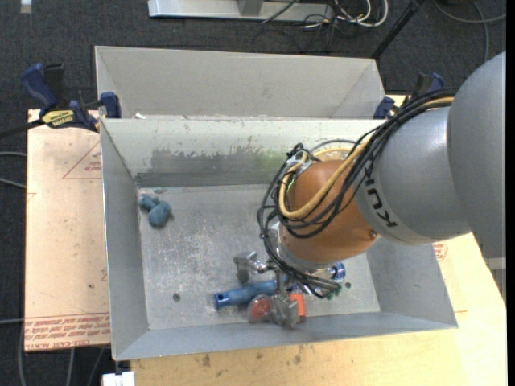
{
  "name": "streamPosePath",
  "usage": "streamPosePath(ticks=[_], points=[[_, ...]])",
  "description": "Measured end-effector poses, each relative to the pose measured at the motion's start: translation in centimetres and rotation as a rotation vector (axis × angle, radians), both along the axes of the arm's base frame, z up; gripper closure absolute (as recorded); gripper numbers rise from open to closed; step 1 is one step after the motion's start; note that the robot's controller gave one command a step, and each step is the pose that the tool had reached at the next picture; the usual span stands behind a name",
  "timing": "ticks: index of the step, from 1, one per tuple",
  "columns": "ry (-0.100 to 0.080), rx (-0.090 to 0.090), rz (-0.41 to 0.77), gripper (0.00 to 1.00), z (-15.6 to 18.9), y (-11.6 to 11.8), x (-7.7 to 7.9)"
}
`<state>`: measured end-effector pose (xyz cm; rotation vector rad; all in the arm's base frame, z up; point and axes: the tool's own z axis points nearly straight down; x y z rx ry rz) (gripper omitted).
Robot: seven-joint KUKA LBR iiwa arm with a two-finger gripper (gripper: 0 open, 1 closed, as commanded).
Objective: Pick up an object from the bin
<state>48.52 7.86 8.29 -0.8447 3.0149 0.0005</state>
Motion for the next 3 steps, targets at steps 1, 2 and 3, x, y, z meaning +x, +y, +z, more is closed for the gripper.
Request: streamPosePath(ticks=[1,2,3], points=[[0.007,-0.001,-0.003,1.0,-0.1,-0.1,-0.1],[-0.001,0.0,-0.04,1.0,20.8,-0.4,5.1],[0.008,-0.004,0.275,1.0,20.4,-2.4,5.5]])
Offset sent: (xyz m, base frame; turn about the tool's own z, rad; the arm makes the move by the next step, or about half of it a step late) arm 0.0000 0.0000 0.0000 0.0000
